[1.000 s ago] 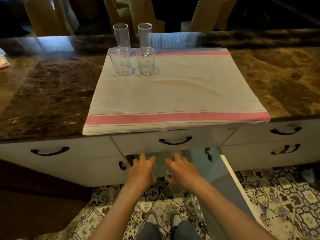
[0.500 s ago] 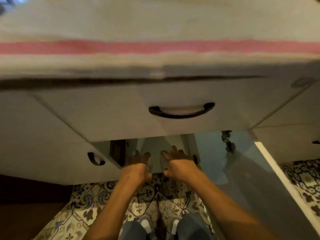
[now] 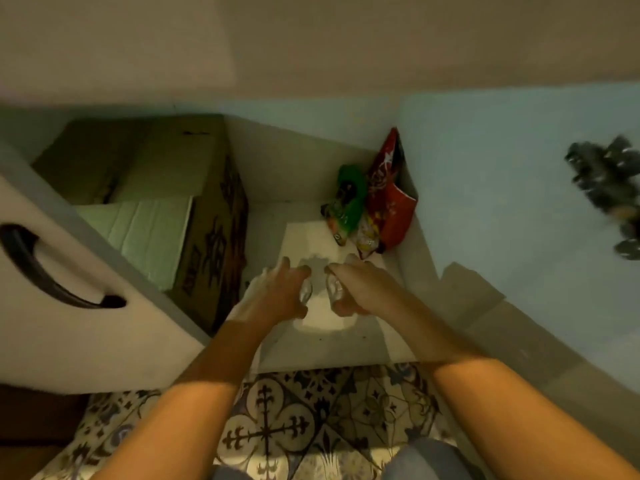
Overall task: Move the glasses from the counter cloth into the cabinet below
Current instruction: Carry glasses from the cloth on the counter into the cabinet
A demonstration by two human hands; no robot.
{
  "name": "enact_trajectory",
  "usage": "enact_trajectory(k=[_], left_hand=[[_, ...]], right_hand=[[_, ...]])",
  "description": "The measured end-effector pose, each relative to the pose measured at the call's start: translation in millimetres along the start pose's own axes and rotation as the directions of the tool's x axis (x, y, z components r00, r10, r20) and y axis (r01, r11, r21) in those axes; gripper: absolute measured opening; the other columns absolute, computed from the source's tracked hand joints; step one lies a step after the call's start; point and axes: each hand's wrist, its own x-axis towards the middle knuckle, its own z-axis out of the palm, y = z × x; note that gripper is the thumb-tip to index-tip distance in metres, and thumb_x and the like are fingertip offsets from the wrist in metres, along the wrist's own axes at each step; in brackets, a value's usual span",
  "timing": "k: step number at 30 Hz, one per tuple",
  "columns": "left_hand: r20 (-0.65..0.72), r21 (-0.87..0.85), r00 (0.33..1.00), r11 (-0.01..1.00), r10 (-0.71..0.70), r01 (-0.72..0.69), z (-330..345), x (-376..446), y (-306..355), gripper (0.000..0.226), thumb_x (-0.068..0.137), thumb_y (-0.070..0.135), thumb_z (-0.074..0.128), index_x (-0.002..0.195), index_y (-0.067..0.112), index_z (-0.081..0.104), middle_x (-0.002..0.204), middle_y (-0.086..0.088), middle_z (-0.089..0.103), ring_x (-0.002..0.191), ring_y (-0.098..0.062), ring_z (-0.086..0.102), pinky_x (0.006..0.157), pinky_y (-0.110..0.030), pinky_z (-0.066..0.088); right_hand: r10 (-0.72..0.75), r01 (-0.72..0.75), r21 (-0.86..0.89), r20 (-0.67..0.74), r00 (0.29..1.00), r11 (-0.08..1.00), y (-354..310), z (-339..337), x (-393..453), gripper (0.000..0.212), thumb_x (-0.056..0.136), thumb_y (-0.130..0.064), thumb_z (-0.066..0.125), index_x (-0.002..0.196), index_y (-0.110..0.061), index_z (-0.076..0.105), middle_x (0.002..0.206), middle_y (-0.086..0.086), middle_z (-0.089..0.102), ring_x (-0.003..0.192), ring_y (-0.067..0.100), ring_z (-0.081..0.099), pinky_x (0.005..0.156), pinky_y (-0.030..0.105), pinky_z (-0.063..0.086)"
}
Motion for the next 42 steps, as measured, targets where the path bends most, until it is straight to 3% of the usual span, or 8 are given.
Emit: enact_trajectory(k=[3,6,10,16,20,25,36,42], left_hand=[[-0.018,0.041,1.000,0.999,-0.007,0.008,13.1,35.3,-8.5,0.069,0.074,0.037,0.082,0.133,0.032,0.048,0.127,-0.007,0.047,0.109,-0.032,0.059,0.088,-0.044,0.056],[-0.024,0.003,1.000,1.000,-0.002,0.002,25.4,69.0,-19.1,0.070,0.073,0.035,0.082,0.134,0.031,0.048,0.129,-0.007,0.047,0.112,-0.031,0.057,0.090,-0.045,0.054],[-0.016,-0.054,0.999,0.998,-0.031,0.030,42.7,103.9,-35.3,0.074,0.076,0.032,0.081,0.140,0.028,0.045,0.134,-0.007,0.043,0.115,-0.029,0.054,0.086,-0.036,0.052],[-0.039,-0.083,0.998,0.996,-0.048,0.045,68.0,148.1,-49.8,0.074,0.071,0.035,0.084,0.137,0.028,0.050,0.126,-0.007,0.049,0.104,-0.028,0.058,0.084,-0.039,0.056],[-0.043,-0.130,0.998,0.990,-0.050,0.044,78.1,174.5,-56.2,0.076,0.068,0.034,0.086,0.135,0.028,0.051,0.127,-0.007,0.050,0.104,-0.027,0.058,0.081,-0.037,0.056],[-0.042,-0.177,0.995,0.981,-0.090,0.082,97.6,198.1,-68.6,0.077,0.068,0.034,0.085,0.136,0.028,0.050,0.129,-0.007,0.047,0.108,-0.029,0.056,0.084,-0.039,0.055],[0.039,-0.054,0.998,0.997,-0.059,0.061,135.0,232.5,-59.3,0.081,0.071,0.038,0.081,0.141,0.030,0.042,0.129,-0.007,0.045,0.112,-0.031,0.054,0.087,-0.041,0.054],[0.021,-0.097,0.997,0.992,-0.078,0.079,144.5,238.0,-63.3,0.081,0.071,0.041,0.081,0.141,0.031,0.042,0.129,-0.007,0.045,0.116,-0.031,0.054,0.090,-0.042,0.053]], right_hand=[[0.017,-0.017,-0.018,0.017,1.000,1.000,12.5,21.4,37.7,0.074,0.072,-0.032,0.077,0.138,-0.028,0.044,0.125,0.008,0.045,0.107,0.033,0.055,0.074,0.035,0.045],[0.045,-0.045,0.019,0.022,0.999,0.999,26.9,37.4,71.5,0.077,0.074,-0.040,0.078,0.141,-0.031,0.041,0.132,0.008,0.046,0.113,0.032,0.055,0.085,0.038,0.049],[0.035,-0.035,0.046,0.005,0.999,0.998,39.4,49.0,104.0,0.075,0.074,-0.034,0.079,0.141,-0.027,0.046,0.126,0.011,0.053,0.109,0.032,0.058,0.086,0.039,0.054],[0.066,-0.069,0.049,0.065,0.996,0.996,47.5,55.6,154.1,0.086,0.078,-0.037,0.079,0.150,-0.028,0.034,0.142,0.009,0.045,0.119,0.031,0.053,0.093,0.041,0.053],[0.048,-0.050,0.111,0.027,0.999,0.993,57.9,68.7,177.1,0.085,0.079,-0.034,0.078,0.151,-0.028,0.033,0.151,0.008,0.038,0.130,0.030,0.047,0.101,0.041,0.048],[0.050,-0.044,0.087,-0.070,0.996,0.995,71.8,96.6,200.5,0.084,0.075,-0.032,0.080,0.147,-0.031,0.037,0.147,0.008,0.040,0.126,0.030,0.049,0.097,0.041,0.049],[0.086,-0.080,0.072,-0.090,0.992,0.994,88.1,121.9,224.7,0.084,0.073,-0.033,0.079,0.147,-0.032,0.038,0.149,0.010,0.037,0.129,0.032,0.046,0.099,0.044,0.047],[0.056,-0.045,0.100,-0.107,0.993,0.994,80.2,125.5,231.9,0.085,0.073,-0.030,0.079,0.147,-0.033,0.037,0.152,0.011,0.035,0.129,0.033,0.046,0.096,0.043,0.050]])
